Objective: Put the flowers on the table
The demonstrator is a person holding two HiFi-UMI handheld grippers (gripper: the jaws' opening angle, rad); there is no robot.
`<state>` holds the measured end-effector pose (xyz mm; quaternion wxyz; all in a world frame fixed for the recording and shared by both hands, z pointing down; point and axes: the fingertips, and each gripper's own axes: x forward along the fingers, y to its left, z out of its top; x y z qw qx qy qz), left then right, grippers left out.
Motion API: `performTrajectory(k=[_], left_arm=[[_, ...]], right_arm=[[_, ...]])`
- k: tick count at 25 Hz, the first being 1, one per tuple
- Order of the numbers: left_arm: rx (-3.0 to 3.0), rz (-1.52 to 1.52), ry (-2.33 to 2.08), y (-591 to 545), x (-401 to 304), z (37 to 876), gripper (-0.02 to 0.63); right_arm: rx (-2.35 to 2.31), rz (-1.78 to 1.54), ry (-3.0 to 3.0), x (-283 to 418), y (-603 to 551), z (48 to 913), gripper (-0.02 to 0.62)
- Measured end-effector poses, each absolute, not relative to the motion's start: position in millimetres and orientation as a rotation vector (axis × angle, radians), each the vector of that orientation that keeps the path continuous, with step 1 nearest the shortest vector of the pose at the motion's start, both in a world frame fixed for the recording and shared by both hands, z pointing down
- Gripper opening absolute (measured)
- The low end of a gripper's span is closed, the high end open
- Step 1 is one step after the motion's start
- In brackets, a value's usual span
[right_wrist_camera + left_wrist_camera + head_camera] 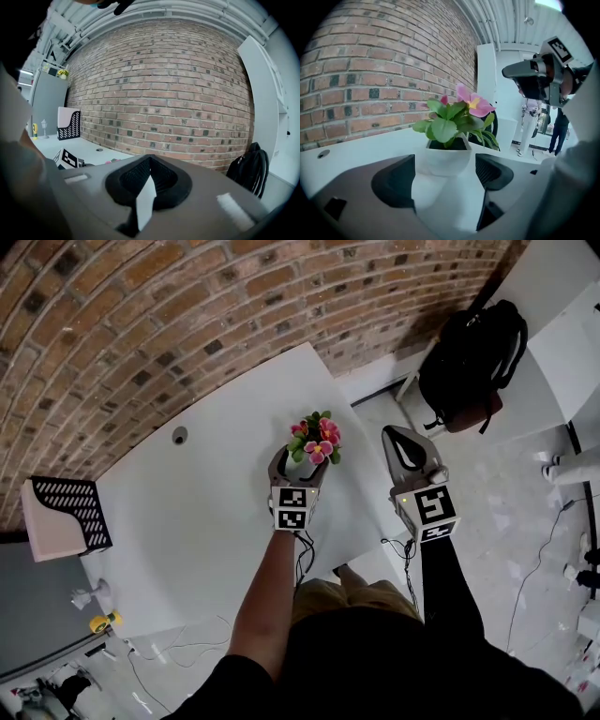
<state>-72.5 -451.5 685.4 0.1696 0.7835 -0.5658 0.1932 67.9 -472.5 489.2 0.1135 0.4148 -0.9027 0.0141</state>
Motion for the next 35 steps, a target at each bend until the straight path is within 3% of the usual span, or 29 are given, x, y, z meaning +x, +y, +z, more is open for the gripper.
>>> performTrajectory(k=[11,35], left_arm=[[2.230,0.526,-1.697,-393,-117,637,0.387],[2.406,0.335,-1.919,-251,-219,388,0.371]], right_arm=[[1.187,-0.012,-2.692,34,-437,467,0.002],[1.279,-0.193,-2.779,-60,-296,363,0.002]])
